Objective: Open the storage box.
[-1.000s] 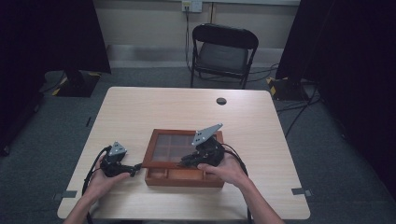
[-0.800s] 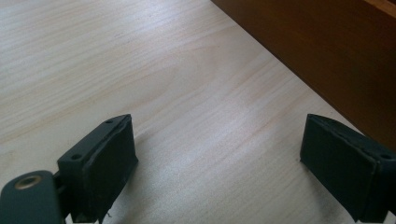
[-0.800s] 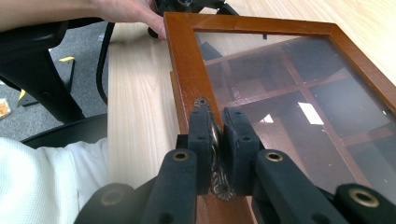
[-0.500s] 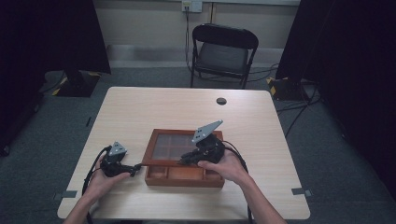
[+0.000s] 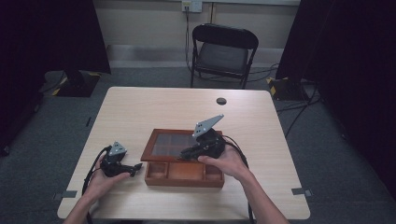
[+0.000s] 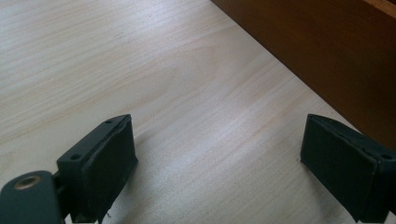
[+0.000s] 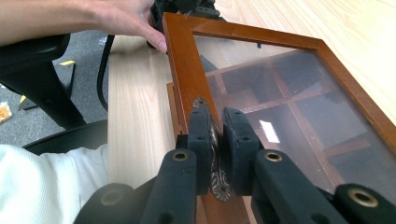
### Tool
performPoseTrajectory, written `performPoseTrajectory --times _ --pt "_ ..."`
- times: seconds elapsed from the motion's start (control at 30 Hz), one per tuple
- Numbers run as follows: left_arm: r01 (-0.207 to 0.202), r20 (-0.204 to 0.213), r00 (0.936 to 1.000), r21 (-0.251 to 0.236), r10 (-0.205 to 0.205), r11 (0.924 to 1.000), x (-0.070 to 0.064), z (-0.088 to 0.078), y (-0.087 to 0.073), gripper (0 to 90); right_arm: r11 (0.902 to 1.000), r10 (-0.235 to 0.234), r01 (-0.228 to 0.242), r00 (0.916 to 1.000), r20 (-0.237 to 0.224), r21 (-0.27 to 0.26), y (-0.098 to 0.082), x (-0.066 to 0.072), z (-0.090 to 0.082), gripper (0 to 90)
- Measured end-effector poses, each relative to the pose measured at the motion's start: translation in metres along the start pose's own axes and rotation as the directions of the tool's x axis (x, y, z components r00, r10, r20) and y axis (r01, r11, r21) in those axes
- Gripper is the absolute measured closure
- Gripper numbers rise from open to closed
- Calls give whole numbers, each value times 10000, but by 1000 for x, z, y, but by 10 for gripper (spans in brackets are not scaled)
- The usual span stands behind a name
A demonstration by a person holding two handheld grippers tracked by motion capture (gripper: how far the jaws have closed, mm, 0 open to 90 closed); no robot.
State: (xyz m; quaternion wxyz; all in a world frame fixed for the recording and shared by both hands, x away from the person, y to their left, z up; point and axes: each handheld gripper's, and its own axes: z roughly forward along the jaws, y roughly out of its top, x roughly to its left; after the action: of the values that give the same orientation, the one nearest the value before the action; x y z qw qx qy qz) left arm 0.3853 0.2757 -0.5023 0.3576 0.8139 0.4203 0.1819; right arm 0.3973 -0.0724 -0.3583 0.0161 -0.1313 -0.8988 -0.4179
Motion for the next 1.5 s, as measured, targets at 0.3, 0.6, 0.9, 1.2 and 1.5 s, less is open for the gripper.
performPoseTrajectory --times 0.3,0.6,0.9,1.2,1.5 --pt "-6 -2 10000 -2 6 10000 0 0 0 94 10000 -19 19 10000 -5 -44 5 -2 -3 824" --pt "-89 -15 10000 48 89 9999 1 0 0 94 9999 -69 69 9999 89 -97 11 -5 -8 825" --pt "-42 10 10000 55 42 10000 0 0 0 94 9998 -119 121 9998 142 -142 17 -8 -12 826" --pt "-78 -7 10000 59 78 10000 0 0 0 94 9997 -205 208 9996 199 -158 22 -12 -16 828" --pt "-76 -7 10000 61 76 10000 0 0 0 94 9997 -169 173 9995 253 -172 28 -15 -19 829"
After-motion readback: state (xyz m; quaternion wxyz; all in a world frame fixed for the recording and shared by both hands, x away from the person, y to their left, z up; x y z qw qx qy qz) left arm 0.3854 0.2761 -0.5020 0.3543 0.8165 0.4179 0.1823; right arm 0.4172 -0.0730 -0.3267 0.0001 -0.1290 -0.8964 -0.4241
